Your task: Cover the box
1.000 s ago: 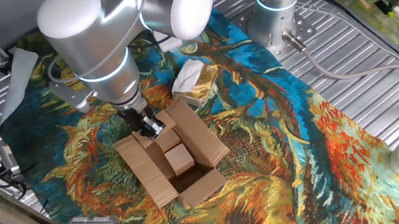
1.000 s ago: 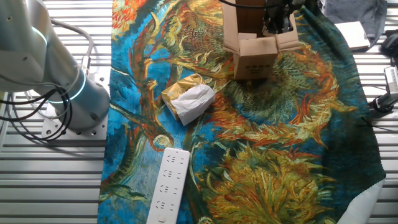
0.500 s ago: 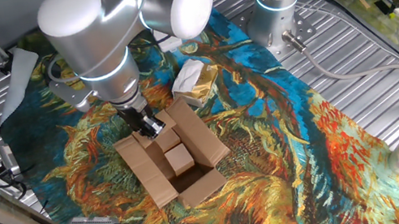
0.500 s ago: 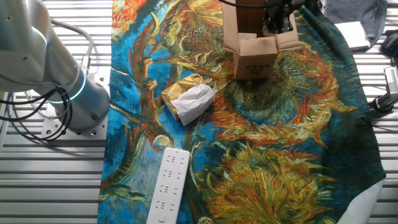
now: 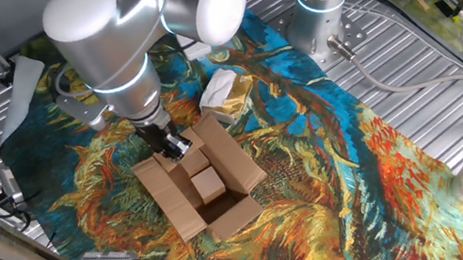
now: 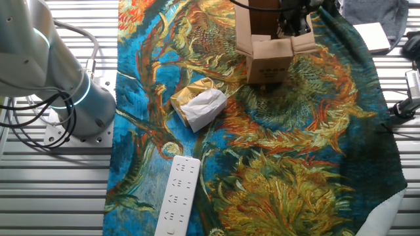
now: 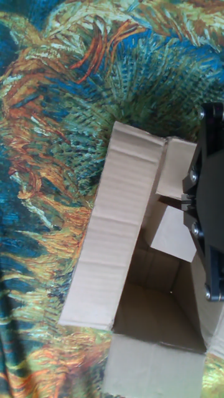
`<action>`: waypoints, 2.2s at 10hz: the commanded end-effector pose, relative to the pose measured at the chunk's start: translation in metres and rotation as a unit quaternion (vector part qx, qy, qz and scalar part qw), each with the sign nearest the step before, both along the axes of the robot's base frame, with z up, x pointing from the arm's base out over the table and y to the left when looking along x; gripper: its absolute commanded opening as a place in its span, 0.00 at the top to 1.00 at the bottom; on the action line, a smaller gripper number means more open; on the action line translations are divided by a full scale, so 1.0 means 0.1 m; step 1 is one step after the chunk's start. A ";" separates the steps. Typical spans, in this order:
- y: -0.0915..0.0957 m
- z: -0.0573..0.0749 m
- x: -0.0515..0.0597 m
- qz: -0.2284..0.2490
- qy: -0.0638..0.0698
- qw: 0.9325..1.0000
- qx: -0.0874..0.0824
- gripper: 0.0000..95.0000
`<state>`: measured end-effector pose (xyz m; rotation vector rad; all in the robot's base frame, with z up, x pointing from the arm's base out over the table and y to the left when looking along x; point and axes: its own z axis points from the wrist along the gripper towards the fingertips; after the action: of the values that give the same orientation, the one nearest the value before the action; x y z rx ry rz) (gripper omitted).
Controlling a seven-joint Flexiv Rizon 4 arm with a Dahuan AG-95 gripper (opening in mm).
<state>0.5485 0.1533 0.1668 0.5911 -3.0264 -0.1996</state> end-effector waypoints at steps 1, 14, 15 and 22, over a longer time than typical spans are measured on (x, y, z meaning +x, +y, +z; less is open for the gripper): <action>0.00 0.00 0.00 0.009 0.001 1.000 0.001 1.00; 0.19 0.06 -0.01 0.030 -0.002 1.000 0.002 1.00; 0.29 0.06 0.00 0.020 -0.001 1.000 0.001 1.00; 1.49 0.14 0.09 -0.093 0.013 0.996 0.003 1.00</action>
<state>0.5574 0.2959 0.1794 0.3370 -3.0526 -0.2162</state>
